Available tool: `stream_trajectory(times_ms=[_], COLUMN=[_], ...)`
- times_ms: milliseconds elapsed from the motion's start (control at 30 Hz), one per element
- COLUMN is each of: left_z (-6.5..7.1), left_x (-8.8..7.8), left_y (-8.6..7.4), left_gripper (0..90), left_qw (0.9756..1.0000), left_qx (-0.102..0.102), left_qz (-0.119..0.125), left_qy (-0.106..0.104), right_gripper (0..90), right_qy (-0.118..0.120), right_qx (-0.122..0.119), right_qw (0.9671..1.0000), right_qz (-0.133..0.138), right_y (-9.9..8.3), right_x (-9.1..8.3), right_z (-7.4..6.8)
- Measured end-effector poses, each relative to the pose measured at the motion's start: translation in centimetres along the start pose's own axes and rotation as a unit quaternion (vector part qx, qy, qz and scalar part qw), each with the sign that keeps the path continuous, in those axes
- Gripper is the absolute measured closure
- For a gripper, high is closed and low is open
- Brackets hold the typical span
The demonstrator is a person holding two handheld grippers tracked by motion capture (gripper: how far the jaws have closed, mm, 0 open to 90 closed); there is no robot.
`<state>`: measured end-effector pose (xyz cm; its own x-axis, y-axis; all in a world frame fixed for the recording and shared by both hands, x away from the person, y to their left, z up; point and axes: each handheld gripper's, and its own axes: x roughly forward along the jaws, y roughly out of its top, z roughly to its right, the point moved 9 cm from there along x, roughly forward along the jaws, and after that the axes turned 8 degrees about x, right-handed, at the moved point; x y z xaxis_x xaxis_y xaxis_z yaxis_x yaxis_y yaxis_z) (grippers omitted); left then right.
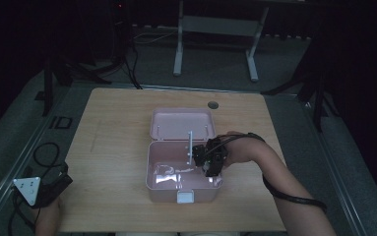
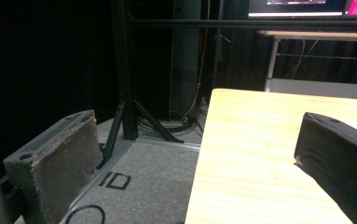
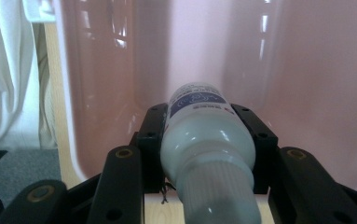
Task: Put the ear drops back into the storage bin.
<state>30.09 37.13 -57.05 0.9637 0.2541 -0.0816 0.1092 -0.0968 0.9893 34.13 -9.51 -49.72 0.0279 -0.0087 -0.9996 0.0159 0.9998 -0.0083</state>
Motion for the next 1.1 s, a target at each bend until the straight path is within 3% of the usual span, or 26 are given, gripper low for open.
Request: stream_trajectory(times_ms=[333,633,867,1100], left_z=[0.0,0.0,0.0,0.0], left_x=[0.0,0.0,0.0,0.0], left_y=[0.0,0.0,0.0,0.0], left_gripper=[0.4,0.4,0.4,0.4], left_qw=[1.0,1.0,1.0,1.0], left_qx=[0.0,-0.001,-0.003,-0.002], left_qz=[-0.001,0.0,0.0,0.0], left_qy=[0.0,0.0,0.0,0.0], right_gripper=[59.6,59.5,59.5,59.5], right_qy=[0.007,0.012,0.017,0.014], right_qx=[-0.013,-0.01,-0.008,-0.002], right_qw=[0.9998,0.9996,0.9987,0.9984], right_qz=[-0.015,-0.024,-0.048,-0.055], right_y=[0.8,1.4,1.0,1.1], right_x=[2.6,4.8,6.7,7.7], right_z=[0.0,0.5,0.5,0.8])
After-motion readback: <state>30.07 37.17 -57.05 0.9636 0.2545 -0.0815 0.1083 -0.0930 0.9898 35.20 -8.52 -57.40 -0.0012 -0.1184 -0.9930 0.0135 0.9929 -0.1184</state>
